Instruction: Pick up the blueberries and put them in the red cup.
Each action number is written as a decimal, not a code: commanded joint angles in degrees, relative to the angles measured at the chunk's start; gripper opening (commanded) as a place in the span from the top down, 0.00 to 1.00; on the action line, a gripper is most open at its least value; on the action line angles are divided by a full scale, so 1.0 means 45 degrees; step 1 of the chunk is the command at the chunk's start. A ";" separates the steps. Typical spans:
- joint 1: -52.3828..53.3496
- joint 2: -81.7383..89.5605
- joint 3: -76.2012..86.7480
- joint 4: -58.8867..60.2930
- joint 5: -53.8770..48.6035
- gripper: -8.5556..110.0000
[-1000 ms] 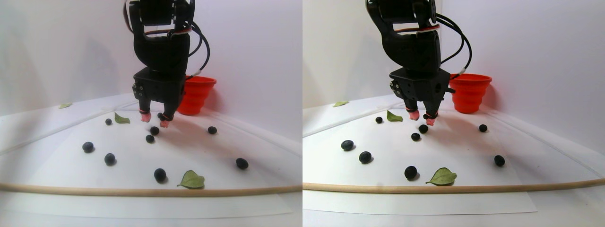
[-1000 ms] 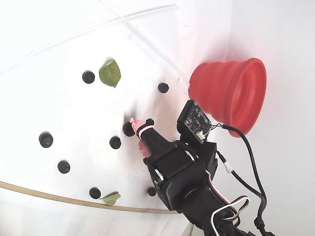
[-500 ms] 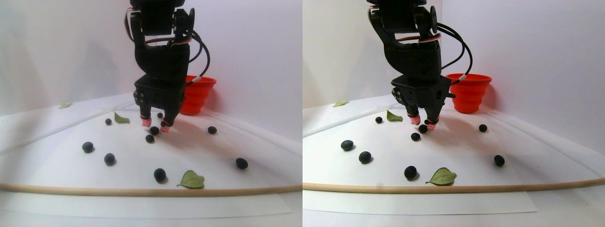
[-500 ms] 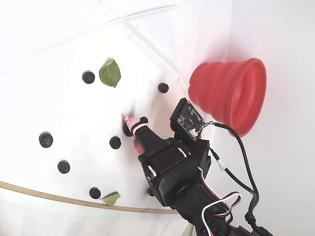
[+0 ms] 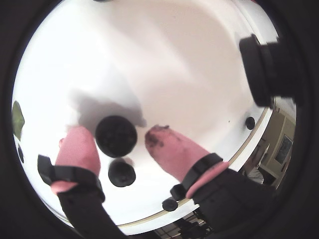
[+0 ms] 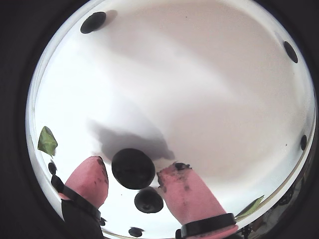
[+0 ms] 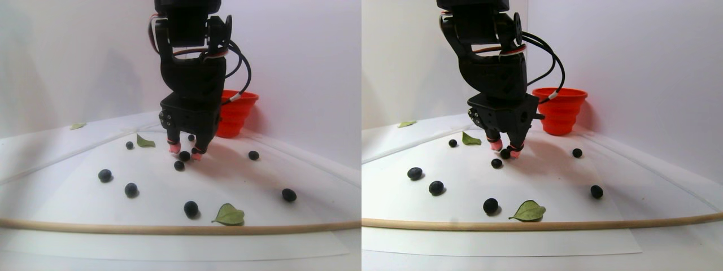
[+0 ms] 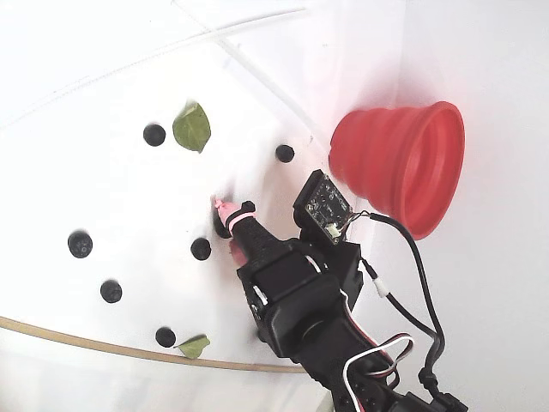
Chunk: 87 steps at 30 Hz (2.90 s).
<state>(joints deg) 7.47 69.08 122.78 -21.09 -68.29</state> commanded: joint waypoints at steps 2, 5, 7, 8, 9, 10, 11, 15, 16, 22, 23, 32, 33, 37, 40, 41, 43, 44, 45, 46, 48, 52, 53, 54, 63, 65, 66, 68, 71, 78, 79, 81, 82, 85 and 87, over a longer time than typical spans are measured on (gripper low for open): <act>-0.0020 0.0117 -0.0469 -0.0273 -0.0020 0.76; 0.0020 0.0020 -0.0508 -0.0371 0.0000 0.76; 0.0020 -0.0078 -0.0547 -0.0430 0.0039 0.76; 0.0020 -0.0117 -0.0547 -0.0430 0.0059 0.77; 0.0020 -0.0137 -0.0566 -0.0469 0.0059 0.77; 0.0020 -0.0195 -0.0566 -0.0527 0.0059 0.77; 0.0020 -0.0234 -0.0566 -0.0566 0.0059 0.77; 0.0039 -0.0371 -0.0566 -0.0684 0.0020 0.77; 0.0039 -0.0410 -0.0566 -0.0742 0.0000 0.78; 0.0059 -0.0547 -0.0547 -0.0859 -0.0059 0.80; 0.0059 -0.0566 -0.0547 -0.0859 -0.0078 0.80; 0.0098 -0.0195 -0.0195 -0.0859 -0.0410 0.83; 0.0098 -0.0117 -0.0137 -0.0859 -0.0430 0.83; 0.0176 0.0254 0.0078 -0.0859 -0.0488 0.83; 0.0176 0.0469 0.0254 -0.0801 -0.0566 0.83; 0.0176 0.0586 0.0332 -0.0801 -0.0586 0.83; 0.0176 0.0859 0.0527 -0.0801 -0.0645 0.83; 0.0176 0.0977 0.0625 -0.0801 -0.0645 0.83; 0.0176 0.1133 0.0723 -0.0742 -0.0684 0.83; 0.0176 0.1250 0.0762 -0.0625 -0.0723 0.83; 0.0176 0.1406 0.0801 -0.0566 -0.0762 0.83; 0.0254 0.1855 0.0918 -0.0371 -0.0801 0.83; 0.0254 0.1992 0.0918 -0.0234 -0.0781 0.83; 0.0254 0.2109 0.0918 -0.0195 -0.0801 0.83; 0.0332 0.2891 0.0957 0.0137 -0.1113 0.83; 0.0332 0.3184 0.1113 0.0273 -0.1191 0.83; 0.0332 0.3359 0.1172 0.0352 -0.1211 0.83; 0.0332 0.3770 0.1309 0.0527 -0.1309 0.83; 0.0410 0.4375 0.1309 0.1035 -0.1445 0.83; 0.0527 0.5664 0.1426 0.1953 -0.1738 0.83; 0.0566 0.5859 0.1465 0.2031 -0.1777 0.83; 0.0684 0.6152 0.1484 0.2285 -0.1836 0.83; 0.0723 0.6289 0.1504 0.2363 -0.1895 0.83; 0.0781 0.6719 0.1504 0.2734 -0.2051 0.83; 0.0859 0.7031 0.1504 0.2949 -0.2129 0.83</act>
<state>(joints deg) 9.67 92.90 129.81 -8.88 -77.26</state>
